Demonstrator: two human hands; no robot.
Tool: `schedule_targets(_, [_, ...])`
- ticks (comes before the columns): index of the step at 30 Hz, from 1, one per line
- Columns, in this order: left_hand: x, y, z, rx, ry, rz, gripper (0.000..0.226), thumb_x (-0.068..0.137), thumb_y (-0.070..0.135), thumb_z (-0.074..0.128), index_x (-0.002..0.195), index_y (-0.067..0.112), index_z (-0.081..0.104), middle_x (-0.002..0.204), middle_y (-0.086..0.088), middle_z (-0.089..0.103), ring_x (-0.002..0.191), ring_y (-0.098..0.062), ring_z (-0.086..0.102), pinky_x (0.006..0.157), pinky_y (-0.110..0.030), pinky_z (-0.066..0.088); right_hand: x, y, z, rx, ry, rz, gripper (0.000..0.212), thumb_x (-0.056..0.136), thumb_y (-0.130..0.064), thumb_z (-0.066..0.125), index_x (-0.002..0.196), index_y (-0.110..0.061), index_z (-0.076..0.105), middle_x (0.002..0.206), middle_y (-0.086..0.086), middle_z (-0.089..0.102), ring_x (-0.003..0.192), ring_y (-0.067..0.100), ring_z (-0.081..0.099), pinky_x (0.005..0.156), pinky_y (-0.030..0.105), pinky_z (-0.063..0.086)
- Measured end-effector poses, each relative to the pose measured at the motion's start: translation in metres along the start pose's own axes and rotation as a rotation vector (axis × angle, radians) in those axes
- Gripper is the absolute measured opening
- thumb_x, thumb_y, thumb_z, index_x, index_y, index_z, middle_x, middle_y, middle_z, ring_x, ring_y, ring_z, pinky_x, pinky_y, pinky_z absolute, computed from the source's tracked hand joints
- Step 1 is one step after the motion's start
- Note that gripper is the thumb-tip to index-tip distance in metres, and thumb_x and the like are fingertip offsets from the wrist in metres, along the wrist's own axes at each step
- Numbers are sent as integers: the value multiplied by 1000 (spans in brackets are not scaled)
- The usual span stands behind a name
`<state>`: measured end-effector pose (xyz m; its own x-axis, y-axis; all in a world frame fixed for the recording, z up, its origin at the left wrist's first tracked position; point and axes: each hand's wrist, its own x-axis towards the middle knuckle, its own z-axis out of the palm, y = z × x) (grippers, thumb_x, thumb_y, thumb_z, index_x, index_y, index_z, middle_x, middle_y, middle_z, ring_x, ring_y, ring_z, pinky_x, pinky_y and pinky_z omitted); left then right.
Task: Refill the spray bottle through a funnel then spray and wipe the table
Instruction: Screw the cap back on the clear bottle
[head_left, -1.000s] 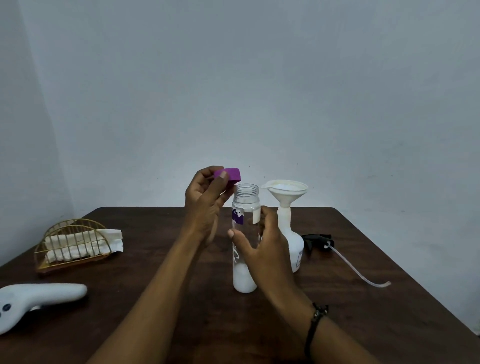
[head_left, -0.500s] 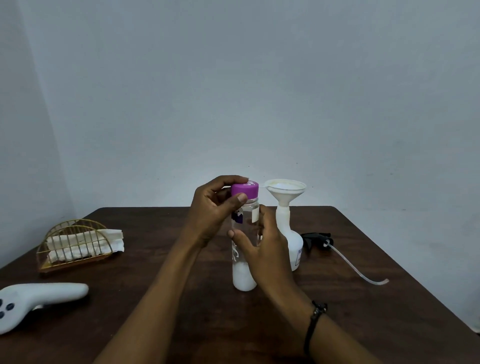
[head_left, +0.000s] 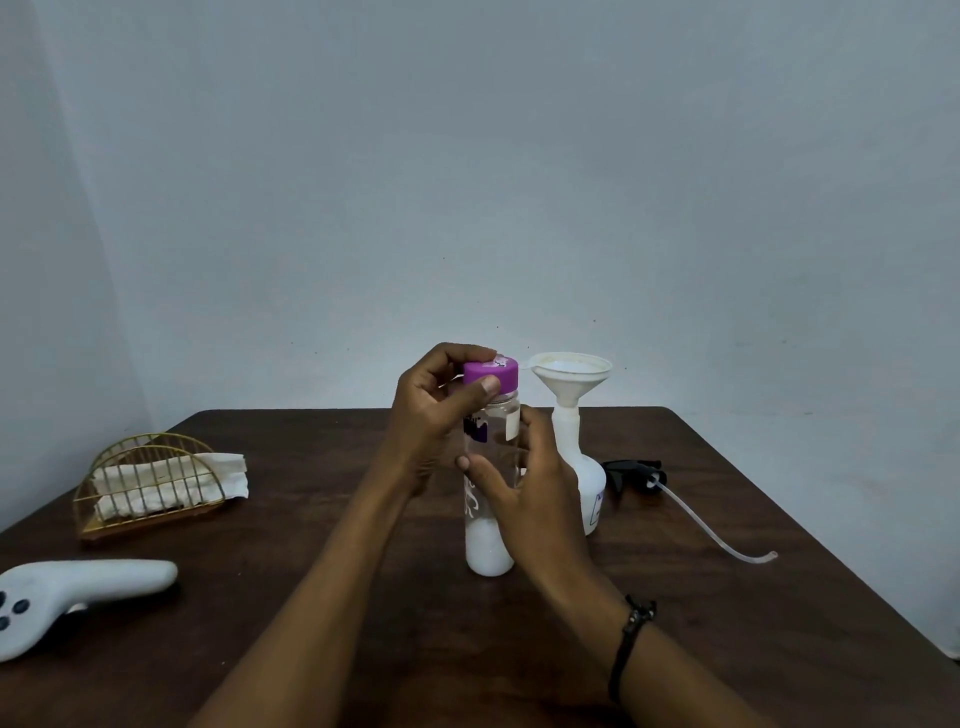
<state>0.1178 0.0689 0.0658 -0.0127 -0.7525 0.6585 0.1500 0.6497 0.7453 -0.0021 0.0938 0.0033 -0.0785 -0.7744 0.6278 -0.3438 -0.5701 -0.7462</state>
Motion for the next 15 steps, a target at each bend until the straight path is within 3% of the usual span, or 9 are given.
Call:
schedule_targets(3, [0,-2,-2,-121,-40,-57,26,83,28,71,106,15,69,110,-4,71,99,-21,66,80,-34,56,0,0,0,-8,-17,4,58,83,-55,66,131,-31,46,120,-12,66,110,10,63,90,40,55])
schedule_targets(5, [-2,-2,8,-55,50,-66,37,78,40,76,107,18,69,108,0,71,94,-24,68,73,-31,58,1,1,1,-7,-19,7,57,84,-51,66,133,-30,45,118,-11,66,109,9,64,90,40,56])
schedule_targets(7, [-3,-3,18,-3,152,-39,33,78,33,75,108,20,68,105,0,70,91,-27,68,65,-27,57,0,0,2,-1,-20,9,57,83,-51,64,132,-31,45,115,-10,67,106,10,65,88,40,56])
schedule_targets(11, [-2,-7,18,-124,130,-96,42,88,30,53,122,8,62,116,-18,68,101,-37,68,79,-37,60,0,0,2,1,-27,-1,64,78,-60,58,133,-31,44,117,-9,66,107,11,64,89,41,56])
schedule_targets(13, [-2,-5,18,-119,106,-116,49,92,38,47,128,6,58,119,-16,67,101,-26,70,76,-30,59,-1,0,2,0,-36,-2,66,78,-62,57,135,-32,41,121,-10,65,110,11,63,91,41,55])
schedule_targets(15, [-4,-3,23,-28,153,-94,49,90,46,55,129,17,56,114,-1,65,90,-5,70,69,-21,56,-1,0,1,6,-34,4,65,79,-59,58,136,-32,42,120,-10,65,109,11,64,91,41,55])
